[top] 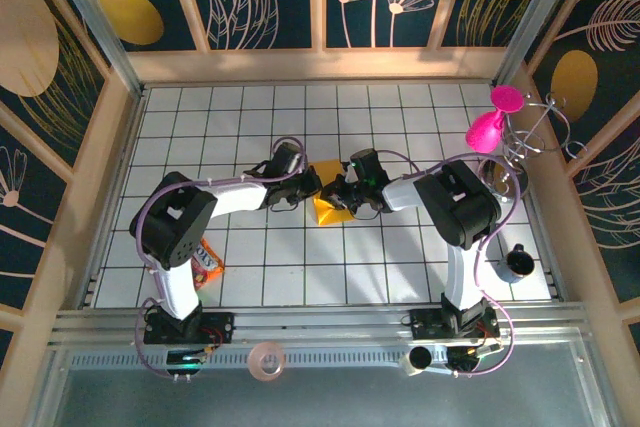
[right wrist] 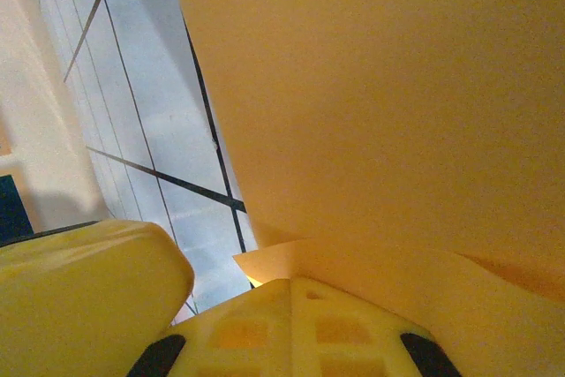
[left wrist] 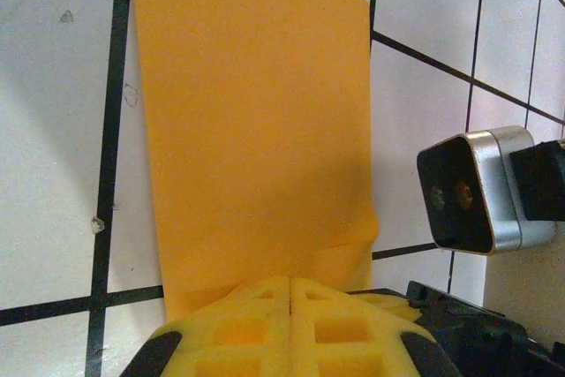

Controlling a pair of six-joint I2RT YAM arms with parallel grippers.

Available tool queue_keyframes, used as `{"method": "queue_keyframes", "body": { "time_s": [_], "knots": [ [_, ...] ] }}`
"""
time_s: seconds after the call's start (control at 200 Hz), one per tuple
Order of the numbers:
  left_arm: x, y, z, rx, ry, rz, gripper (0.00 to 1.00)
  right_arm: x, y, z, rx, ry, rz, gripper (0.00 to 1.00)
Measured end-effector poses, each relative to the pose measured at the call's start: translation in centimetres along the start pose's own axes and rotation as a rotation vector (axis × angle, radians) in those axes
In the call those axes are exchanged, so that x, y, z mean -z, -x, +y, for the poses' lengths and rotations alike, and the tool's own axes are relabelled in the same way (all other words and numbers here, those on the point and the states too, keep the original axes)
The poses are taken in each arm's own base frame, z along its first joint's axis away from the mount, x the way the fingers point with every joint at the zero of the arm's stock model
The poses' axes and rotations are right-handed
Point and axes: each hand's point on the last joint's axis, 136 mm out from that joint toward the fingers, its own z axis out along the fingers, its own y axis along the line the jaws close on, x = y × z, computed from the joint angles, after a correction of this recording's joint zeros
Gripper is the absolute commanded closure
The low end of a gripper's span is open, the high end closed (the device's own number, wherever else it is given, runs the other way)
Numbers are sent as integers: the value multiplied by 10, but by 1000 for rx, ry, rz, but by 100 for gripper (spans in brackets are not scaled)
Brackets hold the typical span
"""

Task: Fold a paper plane with a square sheet of paper (pick it up from the middle)
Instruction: Fold the triangle a second time at the center of the table.

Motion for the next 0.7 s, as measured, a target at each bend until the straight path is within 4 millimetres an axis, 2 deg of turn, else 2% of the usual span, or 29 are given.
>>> {"method": "queue_keyframes", "body": {
  "time_s": [0.591,0.701],
  "knots": [
    [-1,1,3,63,3,-7,100,0,0,0,1,1,-1,100],
    [-2,-1,8,87,-1,-7,100,0,0,0,2,2,-1,100]
  ]
}}
